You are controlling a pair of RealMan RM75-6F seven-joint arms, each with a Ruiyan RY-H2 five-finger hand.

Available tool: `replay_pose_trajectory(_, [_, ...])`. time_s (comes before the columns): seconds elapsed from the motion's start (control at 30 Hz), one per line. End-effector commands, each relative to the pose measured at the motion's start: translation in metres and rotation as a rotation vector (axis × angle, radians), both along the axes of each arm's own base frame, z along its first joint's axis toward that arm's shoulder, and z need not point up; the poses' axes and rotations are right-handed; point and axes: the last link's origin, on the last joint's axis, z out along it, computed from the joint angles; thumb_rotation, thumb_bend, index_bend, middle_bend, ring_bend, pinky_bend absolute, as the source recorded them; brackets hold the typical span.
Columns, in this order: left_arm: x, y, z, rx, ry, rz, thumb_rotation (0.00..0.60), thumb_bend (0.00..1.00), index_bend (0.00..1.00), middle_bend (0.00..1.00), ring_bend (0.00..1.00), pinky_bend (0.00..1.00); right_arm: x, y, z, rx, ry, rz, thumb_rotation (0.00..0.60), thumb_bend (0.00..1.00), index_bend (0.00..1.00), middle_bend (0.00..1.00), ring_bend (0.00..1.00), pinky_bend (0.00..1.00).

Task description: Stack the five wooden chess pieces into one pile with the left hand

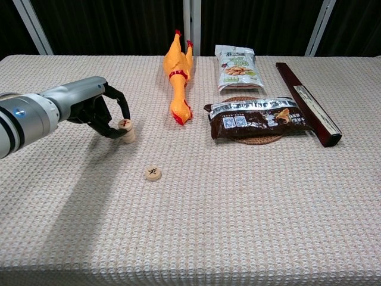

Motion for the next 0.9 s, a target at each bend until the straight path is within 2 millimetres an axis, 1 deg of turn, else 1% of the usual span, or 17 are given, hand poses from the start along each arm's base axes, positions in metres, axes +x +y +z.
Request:
replay_pose_trajectory(0.03, [0.0, 0.0, -0.001, -0.003, -0.002, 0.003, 0.6, 0.29, 0.47, 1.0, 1.0, 1.0, 0.0, 0.0, 0.0, 0.0, 0.0, -0.001, 0.6, 0.29, 0.0, 0.0, 0.0, 0.0])
replay_pose_trajectory(0.23, [-0.002, 0.001, -0.005, -0.011, -0.005, 0.013, 0.6, 0.29, 0.46, 1.0, 1.0, 1.0, 0.0, 0.0, 0.0, -0.001, 0.001, 0.001, 0.6, 0.29, 0.0, 0.0, 0.0, 0.0])
replay_pose_trajectory(0.4, [-0.005, 0.001, -0.004, -0.009, 0.001, 0.02, 0.6, 0.29, 0.45, 1.0, 1.0, 1.0, 0.0, 0.0, 0.0, -0.003, 0.0, -0.002, 0.6, 0.29, 0.0, 0.0, 0.0, 0.0])
replay_pose_trajectory(0.53, [-0.004, 0.0, -0.003, -0.009, 0.0, 0.014, 0.6, 0.29, 0.43, 1.0, 1.0, 1.0, 0.0, 0.0, 0.0, 0.0, 0.001, -0.002, 0.6, 0.29, 0.0, 0.0, 0.0, 0.0])
replay_pose_trajectory(0.73, [-0.002, -0.001, 0.0, -0.005, -0.007, 0.005, 0.6, 0.29, 0.39, 1.0, 1.0, 1.0, 0.0, 0.0, 0.0, -0.002, 0.001, -0.003, 0.6, 0.29, 0.0, 0.0, 0.0, 0.0])
replay_pose_trajectory(0.9, [0.0, -0.006, 0.009, 0.01, -0.013, -0.006, 0.6, 0.29, 0.35, 1.0, 1.0, 1.0, 0.0, -0.001, 0.0, -0.001, 0.001, -0.003, 0.6, 0.29, 0.0, 0.0, 0.0, 0.0])
